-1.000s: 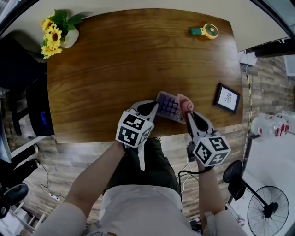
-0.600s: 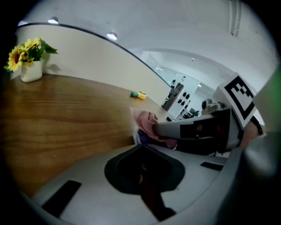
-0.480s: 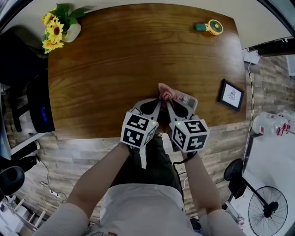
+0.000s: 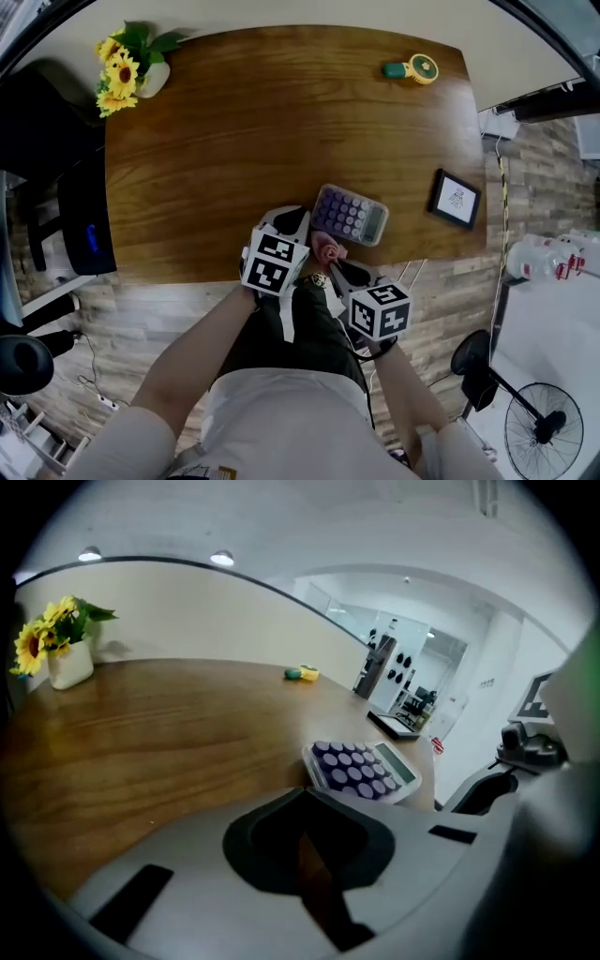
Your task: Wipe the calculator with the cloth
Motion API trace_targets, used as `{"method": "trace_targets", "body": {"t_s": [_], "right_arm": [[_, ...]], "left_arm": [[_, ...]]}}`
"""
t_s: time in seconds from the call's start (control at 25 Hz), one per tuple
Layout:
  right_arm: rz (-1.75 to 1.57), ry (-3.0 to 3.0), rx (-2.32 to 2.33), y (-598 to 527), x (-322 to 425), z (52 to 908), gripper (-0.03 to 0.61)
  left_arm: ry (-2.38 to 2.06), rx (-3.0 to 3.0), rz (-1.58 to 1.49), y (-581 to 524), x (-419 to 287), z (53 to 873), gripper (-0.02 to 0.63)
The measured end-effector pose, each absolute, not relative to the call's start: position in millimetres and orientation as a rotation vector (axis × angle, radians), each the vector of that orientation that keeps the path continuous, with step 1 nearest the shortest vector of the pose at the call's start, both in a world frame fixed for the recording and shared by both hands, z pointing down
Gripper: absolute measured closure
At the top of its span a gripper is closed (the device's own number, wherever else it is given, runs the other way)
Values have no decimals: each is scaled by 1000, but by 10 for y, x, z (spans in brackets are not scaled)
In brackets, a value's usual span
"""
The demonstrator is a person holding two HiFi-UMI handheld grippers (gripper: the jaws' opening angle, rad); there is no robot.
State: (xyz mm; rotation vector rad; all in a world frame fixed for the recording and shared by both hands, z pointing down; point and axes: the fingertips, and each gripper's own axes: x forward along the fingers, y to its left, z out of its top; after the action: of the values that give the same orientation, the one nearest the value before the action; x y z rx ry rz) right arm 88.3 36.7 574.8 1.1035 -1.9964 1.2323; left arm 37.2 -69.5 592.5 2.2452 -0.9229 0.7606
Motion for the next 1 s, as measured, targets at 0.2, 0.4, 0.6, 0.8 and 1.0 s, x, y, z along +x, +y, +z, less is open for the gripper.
{"method": "trace_targets", "body": {"t_s": [0.2,0.4,0.6,0.8,1.0], "right_arm": [[1195,-2011,1179,285,1121,5433,549],[949,-2101,1287,-81,1319,4844,549],[824,-2202,1357,-380,1363,4214,549],[687,-2336,1424,-663,1317,3470,549],[527,-2470,1479,-824,1304,2710,549]], "left_arm": [[-936,2256,777,-641,159,5695,612],[-983,2277,752,-696,-5,5216,612],[-1045,2353,708,-827,-98,4611,612],[-1119,2450,624,-1006,-168,3937,612],[-1195,2552,530,-1144,-210,3212,612]]}}
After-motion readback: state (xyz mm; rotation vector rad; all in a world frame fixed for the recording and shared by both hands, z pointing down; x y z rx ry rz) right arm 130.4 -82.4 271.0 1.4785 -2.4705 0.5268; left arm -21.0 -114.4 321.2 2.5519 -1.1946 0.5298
